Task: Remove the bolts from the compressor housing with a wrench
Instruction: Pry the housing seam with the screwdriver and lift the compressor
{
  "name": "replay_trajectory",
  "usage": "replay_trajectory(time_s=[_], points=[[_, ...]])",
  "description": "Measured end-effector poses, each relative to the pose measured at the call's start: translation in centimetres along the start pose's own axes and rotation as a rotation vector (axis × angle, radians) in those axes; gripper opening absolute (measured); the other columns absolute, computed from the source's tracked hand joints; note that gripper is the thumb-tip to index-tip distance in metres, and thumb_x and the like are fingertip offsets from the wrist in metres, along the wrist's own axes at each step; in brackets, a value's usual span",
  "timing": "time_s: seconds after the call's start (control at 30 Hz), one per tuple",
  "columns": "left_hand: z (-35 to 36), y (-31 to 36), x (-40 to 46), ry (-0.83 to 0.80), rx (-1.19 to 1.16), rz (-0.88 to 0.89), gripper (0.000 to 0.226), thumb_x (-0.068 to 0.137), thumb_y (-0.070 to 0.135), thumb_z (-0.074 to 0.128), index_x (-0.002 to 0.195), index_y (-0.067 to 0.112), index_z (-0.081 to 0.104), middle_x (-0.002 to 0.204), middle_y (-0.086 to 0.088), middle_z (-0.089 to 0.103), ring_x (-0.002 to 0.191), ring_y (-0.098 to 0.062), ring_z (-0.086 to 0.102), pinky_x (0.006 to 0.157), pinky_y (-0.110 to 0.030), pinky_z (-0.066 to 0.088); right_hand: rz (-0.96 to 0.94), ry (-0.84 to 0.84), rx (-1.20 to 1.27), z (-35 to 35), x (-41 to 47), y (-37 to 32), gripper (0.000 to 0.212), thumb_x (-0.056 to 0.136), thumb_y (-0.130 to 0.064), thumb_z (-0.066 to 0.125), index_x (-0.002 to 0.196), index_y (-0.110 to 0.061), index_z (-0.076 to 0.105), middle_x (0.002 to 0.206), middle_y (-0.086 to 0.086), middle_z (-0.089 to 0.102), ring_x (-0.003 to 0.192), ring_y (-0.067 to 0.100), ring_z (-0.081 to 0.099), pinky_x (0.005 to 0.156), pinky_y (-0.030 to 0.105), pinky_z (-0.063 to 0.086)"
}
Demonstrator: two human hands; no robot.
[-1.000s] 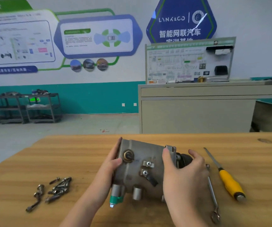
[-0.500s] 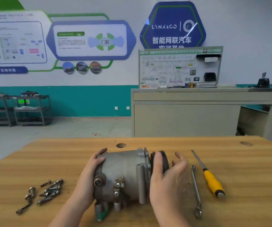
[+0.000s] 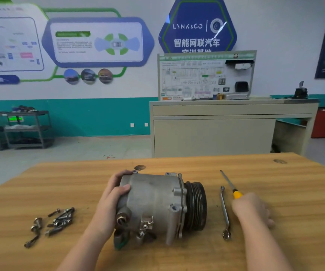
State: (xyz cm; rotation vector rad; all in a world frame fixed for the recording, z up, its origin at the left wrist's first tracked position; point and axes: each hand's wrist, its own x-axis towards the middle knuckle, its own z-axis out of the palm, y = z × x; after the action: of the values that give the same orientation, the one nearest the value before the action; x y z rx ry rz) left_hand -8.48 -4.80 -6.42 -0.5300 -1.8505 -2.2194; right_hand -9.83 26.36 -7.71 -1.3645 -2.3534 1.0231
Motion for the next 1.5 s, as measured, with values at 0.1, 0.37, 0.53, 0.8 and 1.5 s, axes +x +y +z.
replay_trajectory(time_s=[0.1, 0.37, 0.53, 0.8, 1.5], points=[[0.4, 0.9, -0.5, -0.018, -0.003, -0.053, 0.029, 0.082, 0.018, 0.056, 0.108, 0.03, 0.062, 0.106, 0.001, 0.07, 0.087, -0.021, 0.07, 0.062, -0.028, 0.056, -0.101, 0.087, 0.118, 0.0, 0.7, -0.1, 0.027, 0.091, -0.02, 0.057, 0.106, 0.002, 0.064, 0.114, 0.024, 0.061, 0.112, 0.039, 0.052, 0.091, 0.041, 0.044], [5.4, 6.6, -1.7, -0.211, 1.009, 0.45, 0.046, 0.082, 0.065, 0.048, 0.122, 0.043, 0.047, 0.138, 0.039, 0.033, 0.136, 0.009, 0.025, 0.115, -0.018, 0.017, -0.281, 0.132, 1.326, -2.7, -1.6, -2.1, 0.022, 0.077, -0.028, 0.078, 0.091, -0.027, 0.062, 0.087, -0.001, 0.067, 0.071, 0.01, 0.065, 0.06, 0.018, 0.049], [7.8, 3.9, -0.7, -0.445, 1.725, 0.306, 0.121, 0.063, 0.088, 0.048, 0.153, 0.023, -0.002, 0.161, 0.005, 0.007, 0.148, -0.022, 0.003, 0.119, -0.052, 0.001, -0.125, -0.143, 1.967, -5.6, -2.3, -3.7, 0.019, 0.088, -0.025, 0.069, 0.102, -0.017, 0.06, 0.106, 0.001, 0.068, 0.087, 0.012, 0.072, 0.077, 0.028, 0.058], [8.2, 3.1, -0.3, -0.291, 1.781, 0.348, 0.114, 0.059, 0.084, 0.054, 0.148, 0.02, 0.021, 0.15, 0.002, 0.032, 0.138, -0.025, 0.027, 0.114, -0.05, 0.014, -0.337, -0.506, 1.828, -12.5, -4.8, -10.6, 0.028, 0.097, -0.044, 0.05, 0.091, -0.016, 0.046, 0.062, 0.0, 0.045, 0.037, 0.009, 0.038, 0.038, 0.016, 0.028], [8.7, 2.7, -0.4, -0.249, 1.694, 0.342, 0.101, 0.069, 0.08, 0.049, 0.15, 0.027, 0.02, 0.154, 0.005, 0.03, 0.141, -0.029, 0.024, 0.114, -0.055, 0.012, -1.033, -0.405, 1.219, -9.8, -13.8, -15.4, 0.023, 0.102, -0.035, 0.041, 0.086, -0.019, 0.045, 0.063, 0.006, 0.046, 0.042, 0.014, 0.038, 0.037, 0.017, 0.03]])
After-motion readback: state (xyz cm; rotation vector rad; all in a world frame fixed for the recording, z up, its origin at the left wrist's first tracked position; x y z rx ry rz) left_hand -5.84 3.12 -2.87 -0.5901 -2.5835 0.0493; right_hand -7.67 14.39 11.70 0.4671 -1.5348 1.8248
